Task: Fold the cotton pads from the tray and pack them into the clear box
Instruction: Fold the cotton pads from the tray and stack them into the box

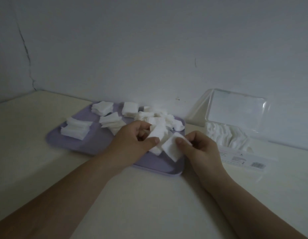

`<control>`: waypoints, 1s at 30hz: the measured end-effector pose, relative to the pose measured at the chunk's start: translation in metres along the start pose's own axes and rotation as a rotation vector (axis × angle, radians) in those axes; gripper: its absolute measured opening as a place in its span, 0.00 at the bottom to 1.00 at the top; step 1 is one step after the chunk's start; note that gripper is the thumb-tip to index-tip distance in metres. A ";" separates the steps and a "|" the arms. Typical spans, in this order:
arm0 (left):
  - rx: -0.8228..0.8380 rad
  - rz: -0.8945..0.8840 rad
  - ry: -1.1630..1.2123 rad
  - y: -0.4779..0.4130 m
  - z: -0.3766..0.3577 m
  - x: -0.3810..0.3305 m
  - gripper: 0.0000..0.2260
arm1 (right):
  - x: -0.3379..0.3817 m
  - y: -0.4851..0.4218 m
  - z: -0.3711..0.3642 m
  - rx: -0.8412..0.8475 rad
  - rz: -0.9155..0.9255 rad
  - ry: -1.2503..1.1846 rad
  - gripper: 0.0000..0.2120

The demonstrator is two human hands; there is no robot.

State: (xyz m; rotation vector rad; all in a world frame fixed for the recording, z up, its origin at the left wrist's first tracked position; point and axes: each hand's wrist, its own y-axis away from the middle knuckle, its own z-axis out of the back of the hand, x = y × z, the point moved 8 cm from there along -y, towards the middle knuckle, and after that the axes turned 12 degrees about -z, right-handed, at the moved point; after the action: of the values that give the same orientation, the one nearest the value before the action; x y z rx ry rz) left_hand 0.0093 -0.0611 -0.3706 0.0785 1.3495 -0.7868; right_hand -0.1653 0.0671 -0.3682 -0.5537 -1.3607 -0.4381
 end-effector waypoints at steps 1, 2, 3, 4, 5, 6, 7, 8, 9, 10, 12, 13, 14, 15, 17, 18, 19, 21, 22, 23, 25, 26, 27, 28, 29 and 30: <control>-0.002 -0.005 0.029 0.001 0.001 -0.001 0.11 | 0.000 0.000 0.000 0.006 0.005 -0.039 0.12; -0.011 -0.009 0.041 0.002 0.002 -0.002 0.10 | 0.001 0.001 -0.001 0.012 0.007 -0.069 0.10; -0.023 -0.015 0.028 0.003 0.003 -0.003 0.09 | 0.001 0.002 -0.002 0.021 0.005 -0.090 0.08; -0.032 -0.025 0.001 0.004 0.003 -0.006 0.08 | 0.001 0.002 -0.004 0.032 -0.003 -0.108 0.06; -0.030 -0.039 -0.026 0.004 0.002 -0.008 0.08 | 0.001 0.002 -0.005 0.040 -0.014 -0.125 0.04; -0.019 -0.054 -0.047 0.005 0.000 -0.010 0.08 | 0.000 0.001 -0.005 0.049 -0.034 -0.142 0.02; -0.006 -0.067 -0.065 0.005 0.000 -0.010 0.09 | -0.002 0.000 -0.005 0.057 -0.055 -0.156 0.03; 0.006 -0.074 -0.078 0.006 -0.001 -0.010 0.11 | -0.003 0.000 -0.006 0.071 -0.074 -0.166 0.06; 0.014 -0.076 -0.095 0.006 -0.001 -0.010 0.14 | -0.003 0.000 -0.007 0.089 -0.087 -0.177 0.07; 0.007 -0.070 -0.123 0.007 0.000 -0.009 0.16 | -0.002 0.001 -0.009 0.109 -0.099 -0.186 0.07; -0.044 -0.064 -0.188 0.008 0.005 -0.009 0.16 | -0.002 0.003 -0.012 0.135 -0.117 -0.197 0.06; -0.066 -0.072 -0.199 0.008 0.006 -0.009 0.14 | -0.001 0.003 -0.012 0.136 -0.126 -0.202 0.07; -0.080 -0.083 -0.196 0.009 0.007 -0.010 0.12 | -0.001 0.003 -0.012 0.134 -0.135 -0.208 0.09; -0.087 -0.094 -0.189 0.009 0.006 -0.010 0.11 | -0.001 0.003 -0.012 0.133 -0.138 -0.212 0.11; -0.099 -0.101 -0.167 0.009 0.006 -0.011 0.08 | 0.000 0.003 -0.013 0.131 -0.137 -0.207 0.10; -0.115 -0.099 -0.145 0.009 0.007 -0.012 0.07 | 0.000 0.003 -0.013 0.131 -0.135 -0.205 0.08; -0.136 -0.093 -0.119 0.009 0.008 -0.012 0.07 | 0.000 0.003 -0.013 0.134 -0.133 -0.207 0.08; -0.163 -0.077 -0.054 0.009 0.011 -0.011 0.07 | 0.000 0.003 -0.013 0.144 -0.134 -0.216 0.09; -0.159 -0.072 -0.015 0.009 0.012 -0.011 0.07 | 0.000 0.003 -0.014 0.156 -0.134 -0.224 0.08; -0.148 -0.073 0.022 0.008 0.011 -0.012 0.07 | 0.001 0.003 -0.015 0.180 -0.133 -0.235 0.06; -0.113 -0.083 0.082 0.009 0.010 -0.016 0.07 | 0.006 0.007 -0.020 0.247 -0.143 -0.264 0.04; -0.091 -0.087 0.092 0.010 0.008 -0.018 0.06 | 0.007 0.007 -0.021 0.269 -0.153 -0.276 0.06; -0.064 -0.090 0.096 0.010 0.006 -0.019 0.06 | 0.008 0.008 -0.022 0.281 -0.162 -0.287 0.07; -0.033 -0.088 0.111 0.011 0.004 -0.021 0.06 | 0.008 0.009 -0.022 0.282 -0.172 -0.298 0.06; -0.004 -0.084 0.133 0.011 0.001 -0.021 0.07 | 0.008 0.009 -0.022 0.281 -0.179 -0.309 0.06; 0.019 -0.077 0.154 0.012 -0.001 -0.021 0.08 | 0.008 0.009 -0.021 0.278 -0.184 -0.318 0.06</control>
State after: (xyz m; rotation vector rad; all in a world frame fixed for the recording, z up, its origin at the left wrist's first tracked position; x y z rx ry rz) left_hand 0.0150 -0.0423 -0.3564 0.1041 1.4982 -0.8725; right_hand -0.1421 0.0612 -0.3639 -0.2752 -1.7543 -0.3094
